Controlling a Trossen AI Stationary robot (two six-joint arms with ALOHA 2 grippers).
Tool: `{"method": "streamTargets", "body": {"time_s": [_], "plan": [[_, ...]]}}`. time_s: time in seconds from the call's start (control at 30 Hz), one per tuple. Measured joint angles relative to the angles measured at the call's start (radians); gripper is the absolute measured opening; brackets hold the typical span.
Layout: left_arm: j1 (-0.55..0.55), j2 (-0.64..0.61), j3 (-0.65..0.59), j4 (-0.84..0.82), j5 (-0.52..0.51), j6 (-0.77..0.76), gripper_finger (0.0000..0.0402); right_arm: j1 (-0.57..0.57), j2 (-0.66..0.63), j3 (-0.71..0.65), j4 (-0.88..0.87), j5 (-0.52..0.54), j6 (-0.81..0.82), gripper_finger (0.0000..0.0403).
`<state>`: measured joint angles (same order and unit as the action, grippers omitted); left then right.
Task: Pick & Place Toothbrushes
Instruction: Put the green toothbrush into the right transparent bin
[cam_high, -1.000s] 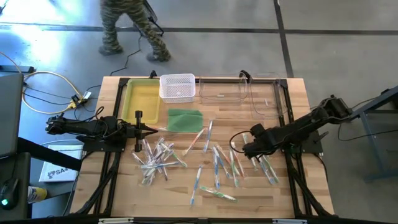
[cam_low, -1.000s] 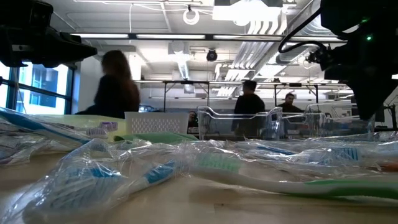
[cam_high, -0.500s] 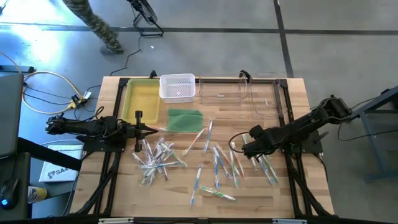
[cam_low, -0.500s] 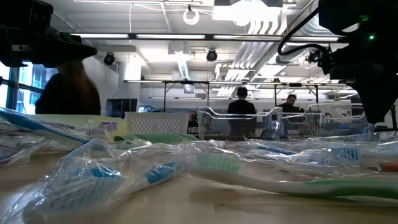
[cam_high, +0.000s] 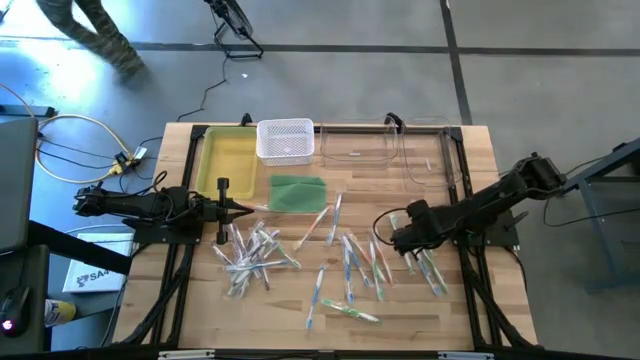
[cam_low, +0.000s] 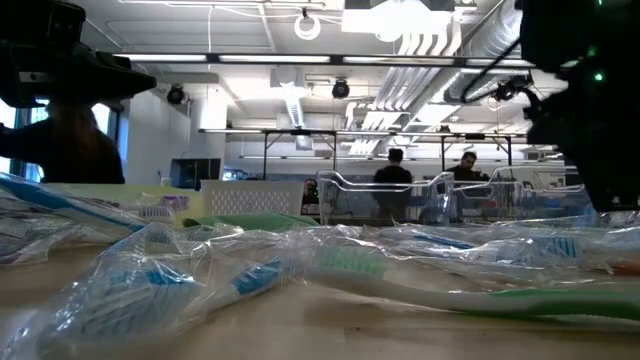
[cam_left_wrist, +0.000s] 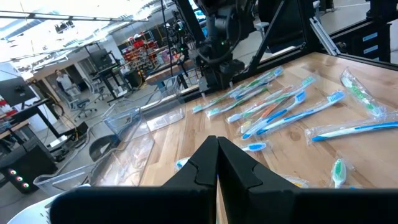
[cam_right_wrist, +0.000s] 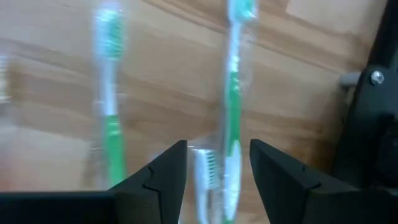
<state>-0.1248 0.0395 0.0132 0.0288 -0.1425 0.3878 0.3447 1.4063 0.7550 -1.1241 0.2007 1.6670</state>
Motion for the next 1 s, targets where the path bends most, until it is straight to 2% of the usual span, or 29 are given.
{"method": "streamTargets", "body": {"time_s": [0.17,0.33,0.6,0.8,1.0], "plan": [[0.0,0.0,0.0,0.0,0.0,0.0,0.0003,0.0,0.0,-0.108,0.128,-0.017,0.005,0.0169],[0.0,0.0,0.0,0.0,0.0,0.0,0.0003,0.0,-0.004,-0.18,0.232,0.009,0.013,0.0169],[0.0,0.0,0.0,0.0,0.0,0.0,0.0003,0.0,-0.003,-0.187,0.239,0.027,0.013,0.0169],[0.0,0.0,0.0,0.0,0.0,0.0,0.0003,-0.001,0.001,-0.191,0.244,0.138,0.037,0.0169],[0.0,0.0,0.0,0.0,0.0,0.0,0.0003,-0.014,0.001,-0.191,0.25,0.124,0.049,0.0169]]}}
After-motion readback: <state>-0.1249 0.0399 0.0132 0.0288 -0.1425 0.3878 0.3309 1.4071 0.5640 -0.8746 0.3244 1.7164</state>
